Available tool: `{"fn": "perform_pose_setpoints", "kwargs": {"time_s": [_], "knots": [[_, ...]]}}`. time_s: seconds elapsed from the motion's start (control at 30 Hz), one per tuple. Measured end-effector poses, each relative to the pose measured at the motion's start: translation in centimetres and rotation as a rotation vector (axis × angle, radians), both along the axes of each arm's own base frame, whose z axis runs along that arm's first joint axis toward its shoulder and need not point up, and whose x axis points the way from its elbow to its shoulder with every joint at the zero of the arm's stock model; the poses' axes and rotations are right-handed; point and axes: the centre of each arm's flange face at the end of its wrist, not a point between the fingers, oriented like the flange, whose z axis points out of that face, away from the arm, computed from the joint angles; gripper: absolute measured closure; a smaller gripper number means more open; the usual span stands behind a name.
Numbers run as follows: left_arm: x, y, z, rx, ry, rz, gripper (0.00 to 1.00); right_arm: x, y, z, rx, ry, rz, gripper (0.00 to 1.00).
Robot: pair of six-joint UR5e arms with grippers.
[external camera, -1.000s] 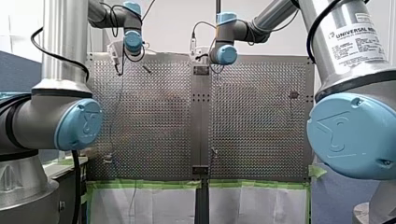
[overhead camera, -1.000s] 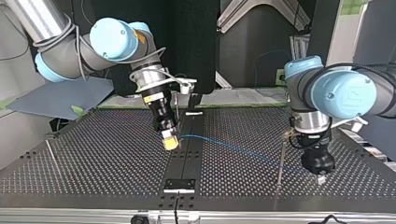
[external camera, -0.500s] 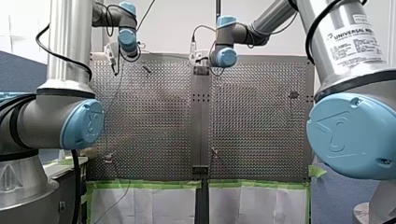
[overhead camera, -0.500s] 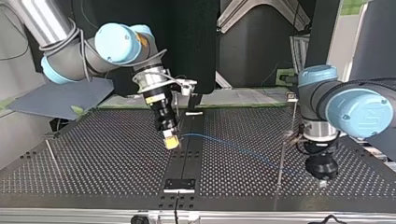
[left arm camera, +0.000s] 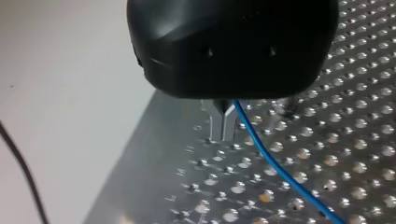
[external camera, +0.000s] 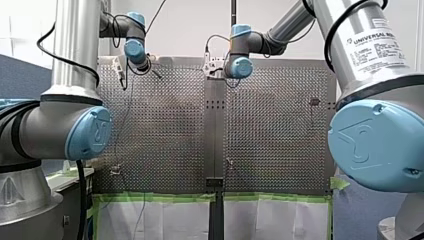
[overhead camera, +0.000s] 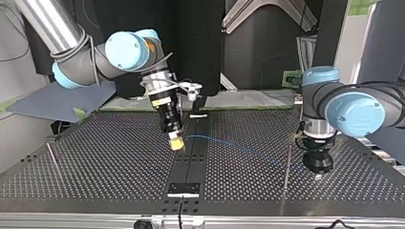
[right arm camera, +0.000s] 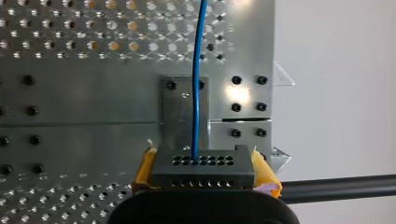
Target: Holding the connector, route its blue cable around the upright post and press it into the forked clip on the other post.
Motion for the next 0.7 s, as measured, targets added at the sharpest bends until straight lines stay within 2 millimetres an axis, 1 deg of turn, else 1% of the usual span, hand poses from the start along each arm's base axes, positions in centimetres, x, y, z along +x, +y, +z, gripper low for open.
{"fn": "perform_pose_setpoints", "kwargs": {"time_s": [0.27, 0.53, 0.7], "knots": [[1.5, 0.4, -2.3, -0.014, 0.038, -0.018, 1.0, 0.1, -0.3, -0.7, 0.007, 0.009, -0.006, 1.0], [1.9, 1.4, -2.8, -0.032, 0.042, -0.005, 1.0, 0.1, -0.3, -1.0, 0.01, 0.015, -0.012, 1.0], [2.0, 1.5, -3.0, -0.039, 0.04, -0.014, 1.0, 0.1, -0.4, -1.2, 0.013, 0.019, -0.019, 1.0]]}}
